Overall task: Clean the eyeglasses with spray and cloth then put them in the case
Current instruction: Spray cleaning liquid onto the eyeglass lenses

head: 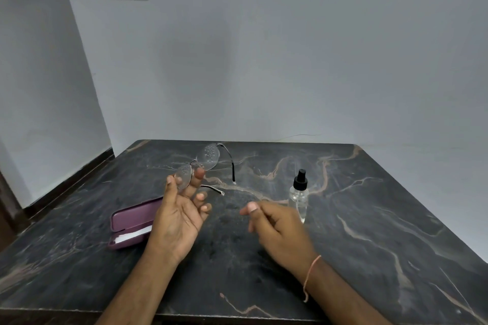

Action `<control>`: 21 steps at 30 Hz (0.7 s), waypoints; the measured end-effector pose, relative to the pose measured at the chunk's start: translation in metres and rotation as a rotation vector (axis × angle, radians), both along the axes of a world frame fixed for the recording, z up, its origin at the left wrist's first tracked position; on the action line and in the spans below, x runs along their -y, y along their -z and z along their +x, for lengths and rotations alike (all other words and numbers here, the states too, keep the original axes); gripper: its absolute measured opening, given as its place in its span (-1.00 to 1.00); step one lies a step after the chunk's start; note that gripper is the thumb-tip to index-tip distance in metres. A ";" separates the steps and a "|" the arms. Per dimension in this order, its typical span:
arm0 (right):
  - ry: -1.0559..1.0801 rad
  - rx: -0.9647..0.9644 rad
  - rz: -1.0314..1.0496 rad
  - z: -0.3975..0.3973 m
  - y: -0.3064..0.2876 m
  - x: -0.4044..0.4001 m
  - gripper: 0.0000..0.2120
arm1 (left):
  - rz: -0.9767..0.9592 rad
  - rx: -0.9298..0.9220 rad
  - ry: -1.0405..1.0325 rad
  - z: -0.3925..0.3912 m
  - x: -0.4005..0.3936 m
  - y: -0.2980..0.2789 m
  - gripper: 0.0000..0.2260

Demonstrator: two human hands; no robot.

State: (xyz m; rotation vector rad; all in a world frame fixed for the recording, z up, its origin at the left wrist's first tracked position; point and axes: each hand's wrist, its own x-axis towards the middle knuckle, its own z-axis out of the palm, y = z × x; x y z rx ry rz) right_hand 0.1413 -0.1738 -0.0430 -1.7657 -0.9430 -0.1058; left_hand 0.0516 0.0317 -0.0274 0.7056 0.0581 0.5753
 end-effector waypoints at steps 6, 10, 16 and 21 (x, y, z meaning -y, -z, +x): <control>-0.114 -0.551 -0.031 -0.021 0.001 -0.046 -0.85 | -0.077 0.053 0.137 0.002 -0.001 0.005 -0.70; -0.152 -0.758 0.142 -0.021 -0.007 -0.058 -0.77 | -0.083 0.059 0.241 0.002 0.002 0.006 -0.73; -0.150 -0.787 0.419 -0.016 -0.008 -0.054 -0.78 | -0.050 0.070 0.374 0.000 0.002 0.007 -0.66; -0.196 -0.791 0.558 -0.014 -0.010 -0.054 -0.68 | -0.021 0.059 0.493 -0.002 0.005 0.010 -0.43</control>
